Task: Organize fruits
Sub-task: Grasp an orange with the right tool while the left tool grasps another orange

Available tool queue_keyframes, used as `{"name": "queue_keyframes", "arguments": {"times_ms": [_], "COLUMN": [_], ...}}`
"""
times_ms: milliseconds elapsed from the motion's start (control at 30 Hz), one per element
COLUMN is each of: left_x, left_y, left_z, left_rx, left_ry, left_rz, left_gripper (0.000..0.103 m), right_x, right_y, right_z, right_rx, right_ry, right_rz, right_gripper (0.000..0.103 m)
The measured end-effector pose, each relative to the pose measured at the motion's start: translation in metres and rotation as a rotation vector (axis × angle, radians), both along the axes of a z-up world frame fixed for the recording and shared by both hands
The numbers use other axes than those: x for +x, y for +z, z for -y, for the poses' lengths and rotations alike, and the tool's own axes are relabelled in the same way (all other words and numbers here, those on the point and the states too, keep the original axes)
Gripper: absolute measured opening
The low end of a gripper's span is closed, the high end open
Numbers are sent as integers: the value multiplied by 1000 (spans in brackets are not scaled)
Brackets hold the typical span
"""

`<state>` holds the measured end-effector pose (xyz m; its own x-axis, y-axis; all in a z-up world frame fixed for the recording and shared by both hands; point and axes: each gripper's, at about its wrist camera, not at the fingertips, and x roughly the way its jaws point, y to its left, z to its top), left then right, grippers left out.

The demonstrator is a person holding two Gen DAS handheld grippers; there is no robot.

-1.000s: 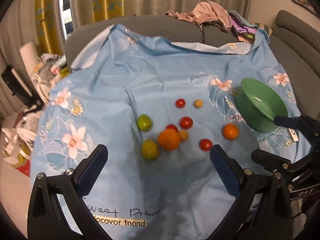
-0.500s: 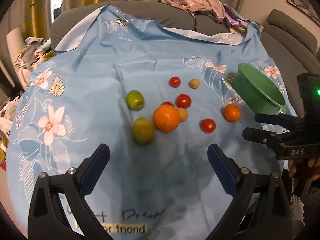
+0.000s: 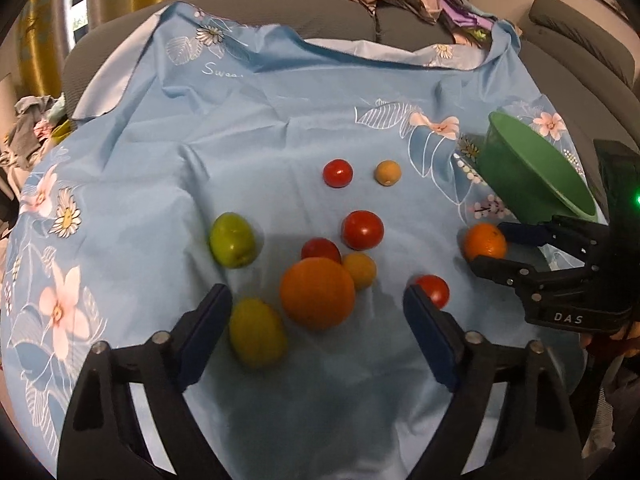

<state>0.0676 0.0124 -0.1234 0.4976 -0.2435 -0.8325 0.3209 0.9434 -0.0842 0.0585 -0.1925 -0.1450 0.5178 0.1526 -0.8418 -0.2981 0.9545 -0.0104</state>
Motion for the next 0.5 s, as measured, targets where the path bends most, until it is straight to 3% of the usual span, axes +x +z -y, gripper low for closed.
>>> {"name": "queue_keyframes", "arguments": {"times_ms": [200, 267, 300, 367, 500], "left_x": [13, 16, 17, 17, 19], "left_y": [-12, -17, -19, -20, -22], "left_z": [8, 9, 10, 11, 12], "left_rx": [68, 105, 155, 181, 177], "left_ry": [-29, -32, -25, -33, -62], "left_rz": [-7, -25, -77, -64, -59], "left_gripper": [69, 63, 61, 61, 47], "right_x": [14, 14, 14, 13, 14], "right_y": [-8, -7, -6, -4, -7], "right_z": [-2, 0, 0, 1, -1], "right_rx": [-30, -18, -18, -19, -7], "right_ry": [29, 30, 32, 39, 40], "right_rz": [-18, -17, -15, -10, 0], "right_gripper": [45, 45, 45, 45, 45]}}
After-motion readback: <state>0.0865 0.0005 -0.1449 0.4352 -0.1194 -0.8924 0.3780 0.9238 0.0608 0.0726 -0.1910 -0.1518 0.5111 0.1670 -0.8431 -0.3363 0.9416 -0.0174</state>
